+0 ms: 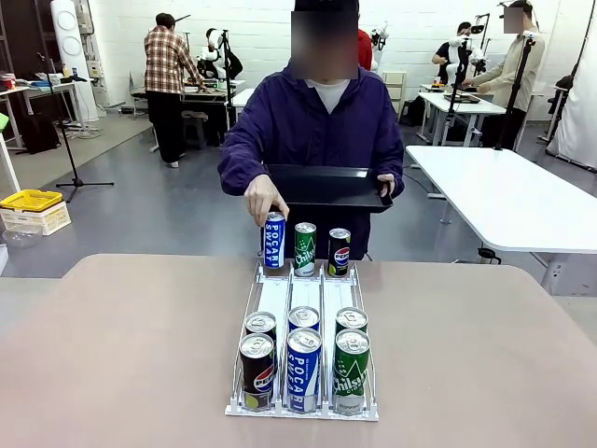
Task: Retrieve and hand over the desired beverage to the person.
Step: Pick up a can of the same type that the person held from the Automatic Can Dispenser.
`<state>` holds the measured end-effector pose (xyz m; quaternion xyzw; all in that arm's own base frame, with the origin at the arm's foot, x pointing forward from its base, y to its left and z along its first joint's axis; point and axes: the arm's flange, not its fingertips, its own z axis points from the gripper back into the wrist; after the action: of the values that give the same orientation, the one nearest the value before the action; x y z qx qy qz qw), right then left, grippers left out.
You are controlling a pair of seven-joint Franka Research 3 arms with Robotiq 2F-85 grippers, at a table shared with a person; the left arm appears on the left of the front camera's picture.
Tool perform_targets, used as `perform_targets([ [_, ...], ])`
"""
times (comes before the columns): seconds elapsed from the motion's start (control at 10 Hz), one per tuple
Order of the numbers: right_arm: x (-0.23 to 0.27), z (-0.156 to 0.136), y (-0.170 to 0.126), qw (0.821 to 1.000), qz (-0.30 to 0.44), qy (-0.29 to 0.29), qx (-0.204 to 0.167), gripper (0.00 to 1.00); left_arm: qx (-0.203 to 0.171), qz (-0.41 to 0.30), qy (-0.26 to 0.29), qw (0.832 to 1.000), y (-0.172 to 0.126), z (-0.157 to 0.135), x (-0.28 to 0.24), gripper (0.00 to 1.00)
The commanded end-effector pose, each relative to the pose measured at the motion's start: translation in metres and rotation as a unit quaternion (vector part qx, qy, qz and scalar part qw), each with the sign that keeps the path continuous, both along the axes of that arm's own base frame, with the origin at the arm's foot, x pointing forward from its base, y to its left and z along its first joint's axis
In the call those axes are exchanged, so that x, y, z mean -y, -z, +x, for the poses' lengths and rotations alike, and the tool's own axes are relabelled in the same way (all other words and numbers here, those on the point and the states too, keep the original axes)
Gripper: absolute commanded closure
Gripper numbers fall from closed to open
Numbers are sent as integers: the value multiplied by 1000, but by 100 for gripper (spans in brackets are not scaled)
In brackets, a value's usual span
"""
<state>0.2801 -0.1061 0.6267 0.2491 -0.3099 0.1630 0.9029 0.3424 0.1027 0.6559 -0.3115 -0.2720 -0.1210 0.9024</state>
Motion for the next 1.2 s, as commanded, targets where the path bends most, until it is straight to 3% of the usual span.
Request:
perform_targets([
  [0.0, -1, 3, 0, 1000, 10, -10, 3, 0, 5, -3, 9, 1000, -1, 1, -2, 0],
  [1.0, -1, 3, 0, 1000, 10, -10, 3, 0, 0, 0, 0, 1000, 0, 0, 0, 0],
  [1.1, -1, 3, 0, 1000, 10, -10, 3, 0, -2, 46, 70, 996, -16, -1, 34, 0],
])
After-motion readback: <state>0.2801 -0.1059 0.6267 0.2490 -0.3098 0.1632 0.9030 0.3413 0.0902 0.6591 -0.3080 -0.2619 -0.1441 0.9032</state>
